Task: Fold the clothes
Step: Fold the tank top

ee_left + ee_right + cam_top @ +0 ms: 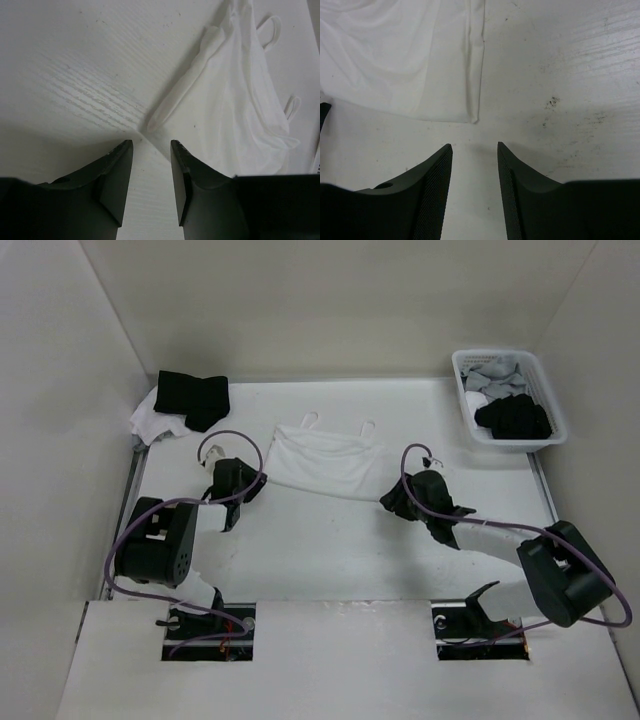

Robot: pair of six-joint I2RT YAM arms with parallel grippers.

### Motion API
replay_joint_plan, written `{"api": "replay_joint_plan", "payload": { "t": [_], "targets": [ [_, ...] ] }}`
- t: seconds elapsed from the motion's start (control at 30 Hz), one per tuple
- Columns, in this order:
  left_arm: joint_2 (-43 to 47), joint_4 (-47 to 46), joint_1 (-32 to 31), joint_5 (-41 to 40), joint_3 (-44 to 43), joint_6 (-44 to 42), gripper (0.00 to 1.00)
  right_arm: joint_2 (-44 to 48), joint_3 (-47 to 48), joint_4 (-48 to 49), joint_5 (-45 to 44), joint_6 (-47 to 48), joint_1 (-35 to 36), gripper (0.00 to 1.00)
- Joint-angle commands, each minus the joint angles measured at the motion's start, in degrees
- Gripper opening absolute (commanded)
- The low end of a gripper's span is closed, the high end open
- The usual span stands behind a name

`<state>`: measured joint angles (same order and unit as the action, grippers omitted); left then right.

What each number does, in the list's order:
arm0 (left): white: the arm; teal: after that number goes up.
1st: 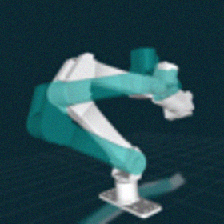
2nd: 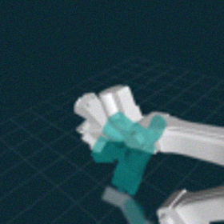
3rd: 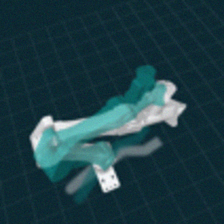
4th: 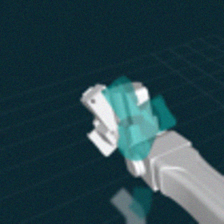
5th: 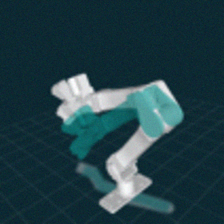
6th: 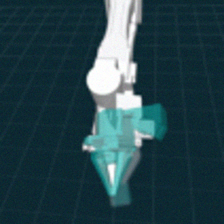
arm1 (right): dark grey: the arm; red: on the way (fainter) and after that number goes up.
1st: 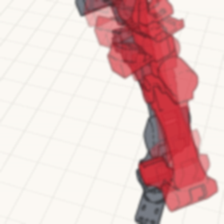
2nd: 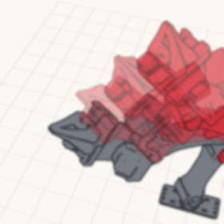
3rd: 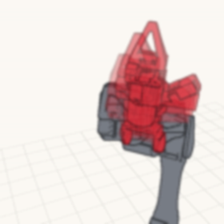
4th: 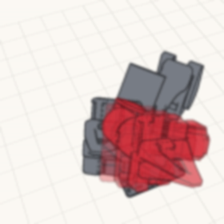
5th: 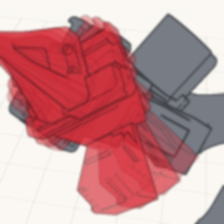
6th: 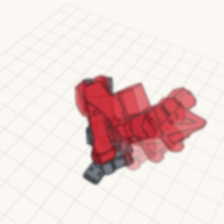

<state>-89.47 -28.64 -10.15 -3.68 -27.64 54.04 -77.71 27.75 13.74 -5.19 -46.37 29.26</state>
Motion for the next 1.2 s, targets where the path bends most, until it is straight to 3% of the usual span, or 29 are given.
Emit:
{"api": "replay_joint_plan", "payload": {
  "t": [0.0, 0.27, 0.47, 0.7, 0.93, 1.17],
  "targets": [
    [-3.7, -1.6, -0.5, 0.7, -2.1, 0.5, 0.32, -1.6, -0.5, 5.1, -0.5, -1.5, 0.4, 0.46],
    [-3.4, -1.6, -0.7, -0.7, -2.2, 1.4, 0.13, -3.1, 0.8, 5.5, 1.1, -2.0, 0.4, 0.48],
    [-0.5, -1.9, -0.5, -2.5, -1.1, 1.5, 0.05, -4.9, 1.5, 5.5, 1.6, -2.9, 0.4, 0.48],
    [4.4, -2.5, -0.7, -2.6, 1.1, 1.4, 0.04, -9.0, 3.5, 7.0, 2.9, -4.1, 0.4, 0.49],
    [3.6, -2.9, -0.7, -1.9, 2.1, 1.6, 0.04, -14.0, 6.0, 7.5, 4.4, -4.8, -0.5, 0.31],
    [5.7, -2.9, -1.0, -1.3, 2.2, 1.8, 0.03, -12.6, 4.8, 10.4, 0.0, -5.4, -0.5, 0.08]
  ]
}}
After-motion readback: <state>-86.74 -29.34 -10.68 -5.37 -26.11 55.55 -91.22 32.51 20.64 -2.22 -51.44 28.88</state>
